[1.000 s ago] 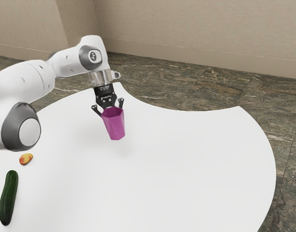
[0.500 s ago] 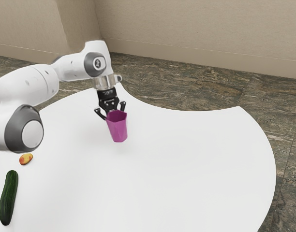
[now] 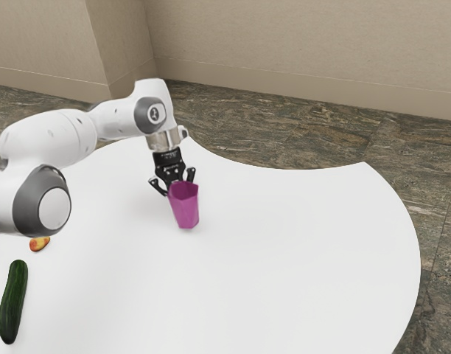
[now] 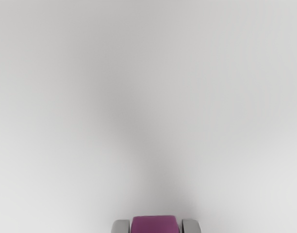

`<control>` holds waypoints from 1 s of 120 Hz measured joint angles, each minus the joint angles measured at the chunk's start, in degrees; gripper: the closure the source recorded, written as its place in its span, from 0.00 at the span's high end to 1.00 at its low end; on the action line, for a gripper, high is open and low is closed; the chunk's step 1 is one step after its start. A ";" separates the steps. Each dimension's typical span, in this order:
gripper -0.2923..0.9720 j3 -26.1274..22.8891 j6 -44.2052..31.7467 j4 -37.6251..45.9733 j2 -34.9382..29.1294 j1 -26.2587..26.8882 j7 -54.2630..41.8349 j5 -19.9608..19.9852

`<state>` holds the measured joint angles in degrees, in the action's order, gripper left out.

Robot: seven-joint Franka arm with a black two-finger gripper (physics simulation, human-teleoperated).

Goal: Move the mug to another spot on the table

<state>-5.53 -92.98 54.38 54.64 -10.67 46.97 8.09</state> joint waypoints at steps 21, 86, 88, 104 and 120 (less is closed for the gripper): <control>0.20 -0.06 -1.61 1.36 -0.08 0.03 0.30 0.35; 0.71 1.54 -4.27 8.91 -5.68 0.53 0.75 2.49; 0.72 1.78 -4.27 9.43 -6.14 0.55 0.75 2.61; 0.74 2.48 -4.20 12.26 -10.72 0.85 0.79 3.00; 0.75 2.50 -3.14 12.96 -17.74 2.08 0.85 2.93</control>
<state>-3.03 -96.12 67.33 36.90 -8.58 47.81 11.02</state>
